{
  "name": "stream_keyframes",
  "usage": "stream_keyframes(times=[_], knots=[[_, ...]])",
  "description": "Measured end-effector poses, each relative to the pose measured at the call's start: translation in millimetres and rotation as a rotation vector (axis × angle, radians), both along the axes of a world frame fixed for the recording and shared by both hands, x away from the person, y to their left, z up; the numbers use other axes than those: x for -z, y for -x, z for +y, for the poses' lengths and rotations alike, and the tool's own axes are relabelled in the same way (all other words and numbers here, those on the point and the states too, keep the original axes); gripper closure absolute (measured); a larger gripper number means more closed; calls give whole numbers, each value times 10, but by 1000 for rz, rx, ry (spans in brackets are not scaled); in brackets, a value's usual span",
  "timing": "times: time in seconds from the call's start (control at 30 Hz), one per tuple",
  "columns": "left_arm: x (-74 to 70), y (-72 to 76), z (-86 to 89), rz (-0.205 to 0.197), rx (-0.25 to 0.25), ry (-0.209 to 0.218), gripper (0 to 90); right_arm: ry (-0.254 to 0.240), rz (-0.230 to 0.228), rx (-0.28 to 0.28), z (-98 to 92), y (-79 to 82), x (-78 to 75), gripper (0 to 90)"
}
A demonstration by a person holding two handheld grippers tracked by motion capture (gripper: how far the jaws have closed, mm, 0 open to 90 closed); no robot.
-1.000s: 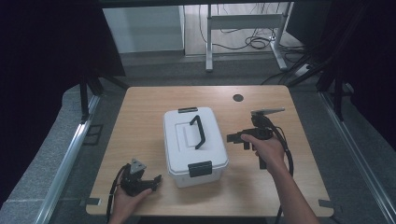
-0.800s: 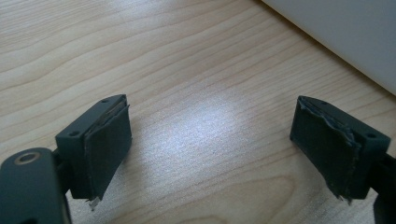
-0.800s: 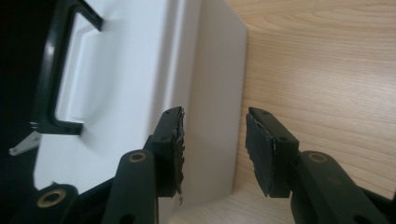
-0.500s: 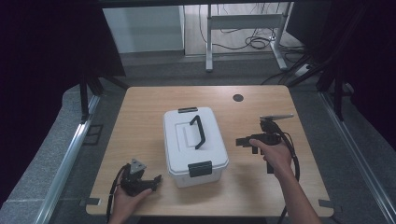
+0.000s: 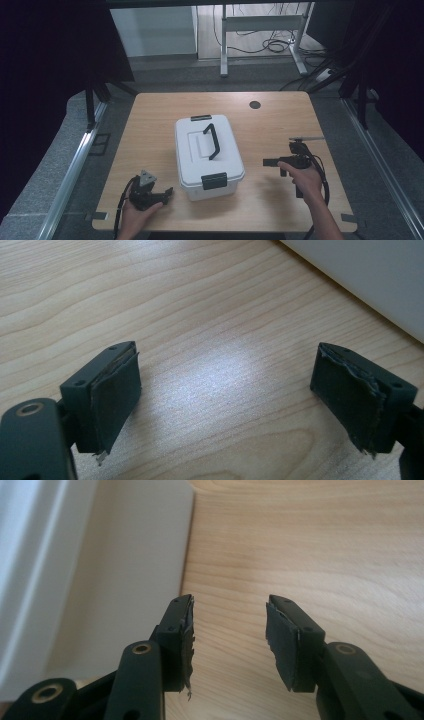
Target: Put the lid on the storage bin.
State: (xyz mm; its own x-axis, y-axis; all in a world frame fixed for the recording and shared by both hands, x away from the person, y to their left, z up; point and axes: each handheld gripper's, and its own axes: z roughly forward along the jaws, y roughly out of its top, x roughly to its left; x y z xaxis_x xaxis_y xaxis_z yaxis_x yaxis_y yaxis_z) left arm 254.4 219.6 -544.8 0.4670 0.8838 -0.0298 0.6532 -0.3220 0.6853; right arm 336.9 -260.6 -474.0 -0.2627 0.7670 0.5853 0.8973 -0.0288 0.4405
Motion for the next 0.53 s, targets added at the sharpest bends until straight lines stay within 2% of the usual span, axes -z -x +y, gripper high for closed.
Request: stream_keyframes(times=[0.23, 0.4, 0.53], knots=[[0, 1, -1, 0, -1, 0, 128, -5, -16, 2, -86, 60, 117, 529], [0, 1, 0, 0, -1, 0, 128, 21, -56, -20, -45, 77, 105, 499], [-1, 0, 0, 1, -1, 0, 127, 26, -61, -31, -51, 77, 102, 478]])
